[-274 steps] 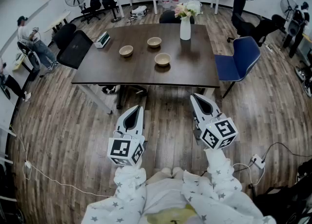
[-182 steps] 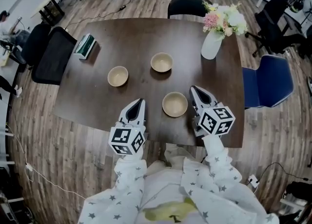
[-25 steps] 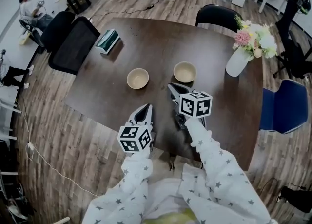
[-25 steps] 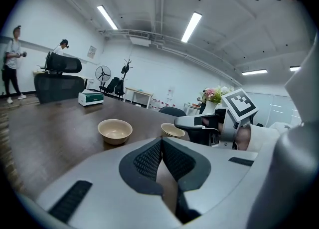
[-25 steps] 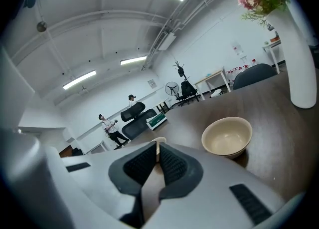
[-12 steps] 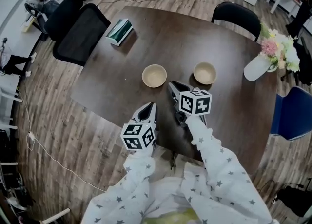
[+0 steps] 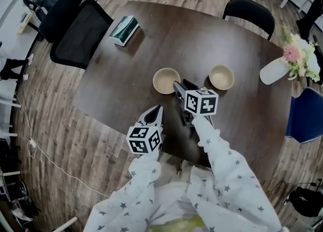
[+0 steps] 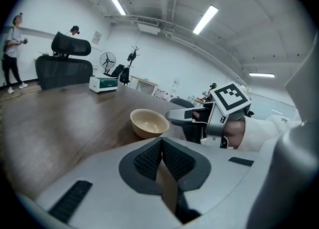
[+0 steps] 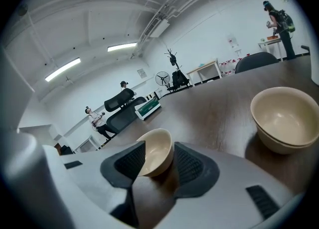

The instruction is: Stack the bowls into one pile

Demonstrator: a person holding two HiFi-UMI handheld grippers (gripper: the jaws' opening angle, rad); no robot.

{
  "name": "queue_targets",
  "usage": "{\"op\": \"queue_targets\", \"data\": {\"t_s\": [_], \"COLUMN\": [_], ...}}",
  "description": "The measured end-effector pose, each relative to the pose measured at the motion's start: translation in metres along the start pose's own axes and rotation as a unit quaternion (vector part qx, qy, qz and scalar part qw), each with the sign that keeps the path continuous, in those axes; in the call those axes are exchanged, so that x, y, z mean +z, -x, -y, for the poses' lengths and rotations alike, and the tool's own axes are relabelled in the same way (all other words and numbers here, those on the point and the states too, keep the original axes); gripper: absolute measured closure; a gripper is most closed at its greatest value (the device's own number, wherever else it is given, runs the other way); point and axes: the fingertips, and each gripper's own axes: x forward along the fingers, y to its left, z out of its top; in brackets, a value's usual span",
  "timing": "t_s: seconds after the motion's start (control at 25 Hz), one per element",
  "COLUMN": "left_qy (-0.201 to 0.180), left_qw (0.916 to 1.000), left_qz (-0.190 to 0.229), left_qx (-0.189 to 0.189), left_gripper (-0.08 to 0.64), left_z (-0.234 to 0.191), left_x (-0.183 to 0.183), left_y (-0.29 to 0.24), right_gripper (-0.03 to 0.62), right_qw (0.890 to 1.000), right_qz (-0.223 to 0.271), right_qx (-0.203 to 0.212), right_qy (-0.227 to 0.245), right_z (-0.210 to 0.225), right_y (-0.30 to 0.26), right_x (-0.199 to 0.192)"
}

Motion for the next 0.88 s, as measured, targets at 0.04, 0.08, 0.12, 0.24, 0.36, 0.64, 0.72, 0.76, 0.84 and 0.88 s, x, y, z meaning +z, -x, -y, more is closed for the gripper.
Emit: {"op": "queue_targets", "data": {"t_s": [0.04, 0.08, 0.12, 0.24, 0.36, 0.64, 0.72, 0.76, 0.84, 0.88], "left_qy": [0.0, 0.0, -0.001, -0.001, 0.0, -0.006, -0.007, -0.008, -0.008, -0.008], "left_qw": [1.0, 1.0, 1.0, 0.9999, 0.9999, 0.9999, 0.9999, 0.9999, 0.9999, 0.9999], "left_qz": [-0.002, -0.004, -0.006, -0.013, -0.016, -0.015, -0.013, -0.012, -0.011, -0.01], "left_qx": [-0.001, -0.003, -0.004, -0.004, -0.003, -0.006, -0.005, -0.004, -0.002, -0.001], "left_gripper": [0.535, 0.535, 0.535, 0.535, 0.535, 0.535, 0.535, 0.535, 0.535, 0.535], "left_z": [-0.002, -0.004, -0.007, -0.018, -0.026, -0.028, -0.029, -0.03, -0.032, -0.032], "left_x": [0.0, 0.0, 0.0, -0.002, -0.002, 0.003, 0.005, 0.005, 0.005, 0.005], "left_y": [-0.001, -0.002, -0.003, -0.005, -0.007, -0.006, -0.005, -0.005, -0.003, -0.002], "right_gripper": [0.428, 0.428, 0.428, 0.428, 0.43, 0.473, 0.53, 0.537, 0.548, 0.553], "right_qw": [1.0, 1.0, 1.0, 1.0, 0.999, 0.999, 0.998, 0.998, 0.998, 0.998], "right_qz": [-0.001, -0.001, -0.001, -0.002, -0.009, -0.017, -0.013, -0.013, -0.015, -0.016], "right_qx": [-0.004, -0.009, -0.013, -0.028, -0.039, -0.051, -0.059, -0.062, -0.066, -0.066], "right_qy": [-0.001, -0.002, -0.004, -0.005, -0.01, -0.001, -0.002, -0.002, -0.001, -0.001], "right_z": [0.001, 0.003, 0.004, 0.007, 0.011, 0.013, 0.016, 0.017, 0.018, 0.018], "right_y": [-0.004, -0.007, -0.01, -0.018, -0.025, -0.028, -0.026, -0.026, -0.025, -0.024], "right_x": [0.001, 0.001, 0.002, 0.002, -0.001, -0.003, 0.0, 0.0, 0.0, -0.001]}}
